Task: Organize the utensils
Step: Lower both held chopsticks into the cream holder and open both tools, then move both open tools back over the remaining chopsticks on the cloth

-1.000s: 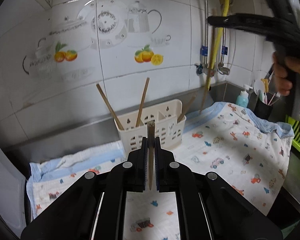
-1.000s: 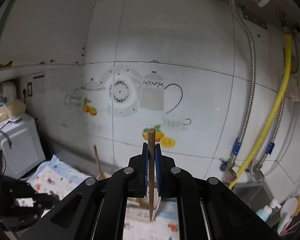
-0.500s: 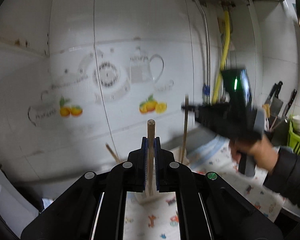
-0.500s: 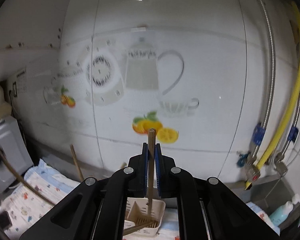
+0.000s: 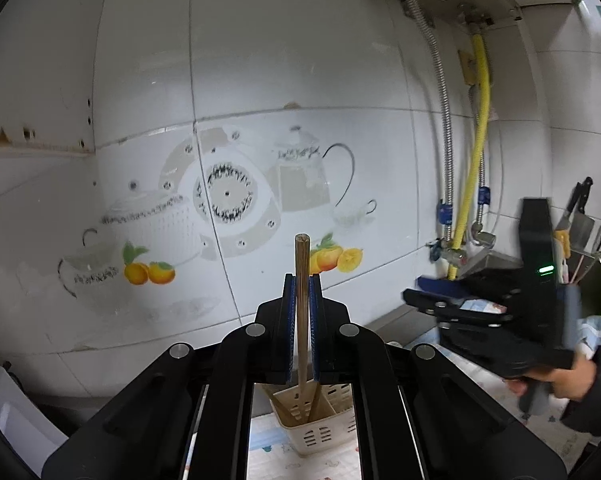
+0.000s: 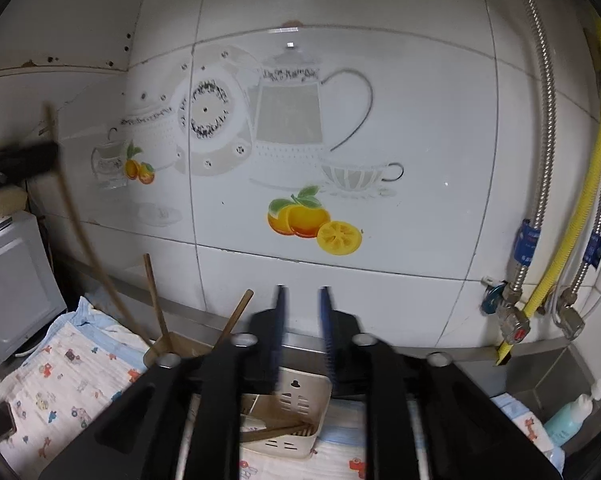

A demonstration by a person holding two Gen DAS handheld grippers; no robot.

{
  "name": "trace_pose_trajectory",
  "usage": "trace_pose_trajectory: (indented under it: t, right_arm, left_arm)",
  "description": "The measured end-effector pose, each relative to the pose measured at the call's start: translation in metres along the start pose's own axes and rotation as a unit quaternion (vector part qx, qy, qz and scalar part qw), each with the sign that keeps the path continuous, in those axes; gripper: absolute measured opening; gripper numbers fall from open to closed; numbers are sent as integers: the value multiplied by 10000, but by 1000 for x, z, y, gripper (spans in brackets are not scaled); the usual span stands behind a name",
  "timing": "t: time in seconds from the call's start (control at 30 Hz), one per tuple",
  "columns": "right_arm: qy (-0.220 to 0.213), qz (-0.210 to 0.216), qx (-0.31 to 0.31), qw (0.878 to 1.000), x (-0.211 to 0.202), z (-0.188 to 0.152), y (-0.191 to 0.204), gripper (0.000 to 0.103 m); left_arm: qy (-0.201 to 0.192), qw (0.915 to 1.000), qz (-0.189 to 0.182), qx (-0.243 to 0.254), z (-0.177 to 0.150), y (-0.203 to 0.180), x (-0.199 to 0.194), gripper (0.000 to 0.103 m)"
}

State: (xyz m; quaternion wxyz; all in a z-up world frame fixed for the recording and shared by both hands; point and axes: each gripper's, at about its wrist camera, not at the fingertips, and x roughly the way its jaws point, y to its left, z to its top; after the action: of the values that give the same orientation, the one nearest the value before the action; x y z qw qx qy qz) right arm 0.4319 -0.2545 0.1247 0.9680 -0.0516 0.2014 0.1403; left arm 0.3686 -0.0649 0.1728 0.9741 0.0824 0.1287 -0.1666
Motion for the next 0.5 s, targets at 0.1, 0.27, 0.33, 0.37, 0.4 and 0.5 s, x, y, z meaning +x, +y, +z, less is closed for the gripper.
trace_pose_trajectory:
  t: [0.1, 0.27, 0.33, 0.37, 0.4, 0.5]
  right_arm:
    - [-55, 57, -29, 10000, -16, -3, 1, 29]
    - [-22, 67, -111, 9999, -42, -18, 3, 38]
    - [33, 107, -40, 9999, -49, -26, 2, 39]
    - [110, 100, -2, 9999, -53, -32, 1, 39]
    - [145, 104, 15, 9998, -56, -35, 1, 39]
    - [347, 134, 97, 9993, -69, -56, 0, 39]
  left_arm:
    - [123, 9998, -30, -174, -10, 7, 14, 5]
    - [401, 9986, -33, -334, -27, 14, 33, 5]
    - [492, 9982, -57, -341, -33, 15, 37, 6]
    - [551, 9978, -26, -358, -36, 16, 39, 6]
    - [600, 9973, -67, -413, -37, 17, 40, 6]
    - [637, 9968, -17, -486, -40, 20, 39, 7]
